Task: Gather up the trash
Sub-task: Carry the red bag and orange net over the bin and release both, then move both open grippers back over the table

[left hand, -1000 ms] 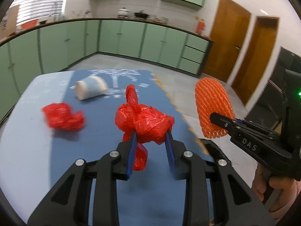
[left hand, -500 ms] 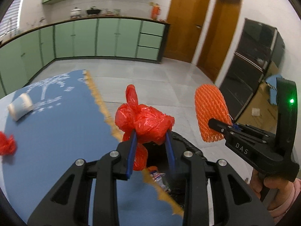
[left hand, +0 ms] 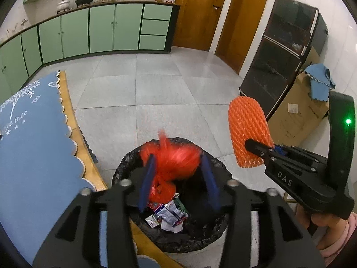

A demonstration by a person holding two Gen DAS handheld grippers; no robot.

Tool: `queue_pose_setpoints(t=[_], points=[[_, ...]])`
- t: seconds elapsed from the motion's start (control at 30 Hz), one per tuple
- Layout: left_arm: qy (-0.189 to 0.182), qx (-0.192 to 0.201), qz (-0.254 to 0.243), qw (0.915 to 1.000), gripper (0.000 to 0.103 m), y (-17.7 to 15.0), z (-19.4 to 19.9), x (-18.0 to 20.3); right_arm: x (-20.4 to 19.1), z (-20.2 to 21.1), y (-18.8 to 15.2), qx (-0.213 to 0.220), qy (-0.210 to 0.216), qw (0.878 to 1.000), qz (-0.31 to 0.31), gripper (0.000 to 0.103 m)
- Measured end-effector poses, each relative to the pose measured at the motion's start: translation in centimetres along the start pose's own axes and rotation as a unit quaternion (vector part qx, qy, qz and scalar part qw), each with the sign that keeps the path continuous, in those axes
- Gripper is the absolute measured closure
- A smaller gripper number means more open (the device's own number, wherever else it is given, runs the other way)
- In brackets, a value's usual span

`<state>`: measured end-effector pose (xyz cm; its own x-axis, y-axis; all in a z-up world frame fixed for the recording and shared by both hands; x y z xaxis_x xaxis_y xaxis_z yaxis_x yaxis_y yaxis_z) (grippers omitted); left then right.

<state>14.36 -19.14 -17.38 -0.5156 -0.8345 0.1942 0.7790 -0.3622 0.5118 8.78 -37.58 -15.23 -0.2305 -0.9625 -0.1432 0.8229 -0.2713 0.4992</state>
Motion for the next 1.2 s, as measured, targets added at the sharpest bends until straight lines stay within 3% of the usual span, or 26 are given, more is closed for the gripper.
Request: queue_pose_setpoints(t=[0.03,0.33,0.4,0.5,0.57,0.77,0.97,1.2], points=[[0.002,0.003,0.003,1.0,0.048,-0.1,0.2,-0.2,0.2,-0.2,0.0,-0.002,0.0,1.0,-0.001,0.091],[0.029,0.019,0.039,0.9986,0.042,-0.7,2.2,-2.6,-0.1,-2.2,-1.3,-0.03,0.006,1.0,0.005,0.089],[0.037,0.023,0.046,0.998,0.041,-0.8,2.9,-3.3,-0.3,-3.0,-1.6,-0.044,0.003,0.999,0.007,0.083],[0.045,0.029,0.058,0.9969,0.039,-0.9,3.7,-4.3,-0.4,-3.6,-2.0,-0.054,-0.003,0.998,0.012,0.06],[0.049,0.033,0.066,0.9961,0.039,-1.1,4.2,-4.9,-0.5,-3.5,-2.2,-0.054,-0.008,0.998,0.012,0.038],[0.065,0.047,0.085,0.9931,0.036,-1.5,5.7,-6.1,-0.8,-2.5,-1.8,-0.037,-0.012,0.999,0.013,0.034],[0.107,0.075,0.101,0.9862,0.031,-2.5,8.3,-7.9,-3.1,-0.4,-0.6,-0.008,0.006,1.0,0.027,0.025],[0.168,0.107,0.154,0.9677,0.027,-5.1,12.7,-12.6,-10.1,2.0,1.1,0.034,0.053,0.994,0.084,0.014]])
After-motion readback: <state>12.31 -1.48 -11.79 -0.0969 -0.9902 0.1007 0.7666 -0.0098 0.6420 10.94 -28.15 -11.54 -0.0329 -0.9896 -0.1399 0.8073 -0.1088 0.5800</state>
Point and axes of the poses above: each gripper's, at about its wrist camera, not at the fingertips, and z roughly against the way its jaws point, x to its right, y to its top, the point moved 1 cm from there along -z, roughly the way its jaws point, and after that the axes turned 12 degrees about -x, right-handed, at the moved point
